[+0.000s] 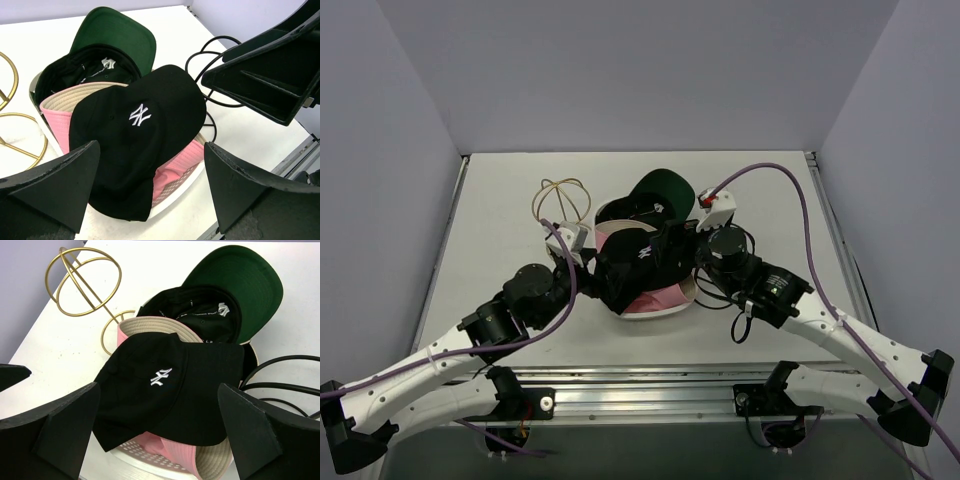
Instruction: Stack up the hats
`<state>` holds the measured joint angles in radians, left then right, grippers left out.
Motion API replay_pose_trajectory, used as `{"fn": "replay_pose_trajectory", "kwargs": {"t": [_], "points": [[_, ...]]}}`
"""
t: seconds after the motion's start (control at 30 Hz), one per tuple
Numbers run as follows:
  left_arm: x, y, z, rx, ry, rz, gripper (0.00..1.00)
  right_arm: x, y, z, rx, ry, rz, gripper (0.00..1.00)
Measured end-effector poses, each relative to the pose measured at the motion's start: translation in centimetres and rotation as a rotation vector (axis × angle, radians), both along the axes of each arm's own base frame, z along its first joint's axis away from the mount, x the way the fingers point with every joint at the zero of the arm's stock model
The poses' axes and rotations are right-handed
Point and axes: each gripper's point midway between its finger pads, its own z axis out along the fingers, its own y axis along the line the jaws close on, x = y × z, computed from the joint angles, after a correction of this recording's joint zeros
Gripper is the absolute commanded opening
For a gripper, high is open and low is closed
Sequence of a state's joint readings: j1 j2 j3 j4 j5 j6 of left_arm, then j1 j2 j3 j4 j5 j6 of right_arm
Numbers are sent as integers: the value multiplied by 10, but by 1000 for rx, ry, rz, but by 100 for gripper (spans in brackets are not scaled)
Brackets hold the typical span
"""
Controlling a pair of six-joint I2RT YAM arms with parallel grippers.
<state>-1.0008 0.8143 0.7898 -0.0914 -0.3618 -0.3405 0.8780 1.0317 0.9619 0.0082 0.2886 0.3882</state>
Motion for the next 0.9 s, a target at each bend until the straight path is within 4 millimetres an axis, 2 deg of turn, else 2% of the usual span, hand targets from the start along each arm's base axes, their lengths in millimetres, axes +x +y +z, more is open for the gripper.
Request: {"fn": "replay_pose_trajectory", "kwargs": {"t": [0.27,0.37,0.47,0.5,0.6,0.67,0.73,0.83,0.9], "points": [[3,5,1,-12,-26,29,94,2,1,-3,-9,1,-6,100],[4,14,1,-20,-41,61,95,9,2,-9,-40,8,-28,98],[5,27,2,-38,-60,106,95,29,4,-8,-90,19,-90,87],[5,32,3,-49,-68,123,95,40,6,-6,-101,23,-109,80],[5,46,8,-82,-94,171,95,78,6,-5,-119,37,-178,70],[6,53,8,-95,-103,200,95,103,3,-16,-142,64,-218,69],[6,60,8,-104,-108,226,95,119,-2,-38,-185,104,-241,68],[8,64,9,-108,-111,250,95,124,-4,-76,-259,185,-230,67],[9,66,9,-107,-111,259,95,122,-2,-90,-286,218,-210,66]]}}
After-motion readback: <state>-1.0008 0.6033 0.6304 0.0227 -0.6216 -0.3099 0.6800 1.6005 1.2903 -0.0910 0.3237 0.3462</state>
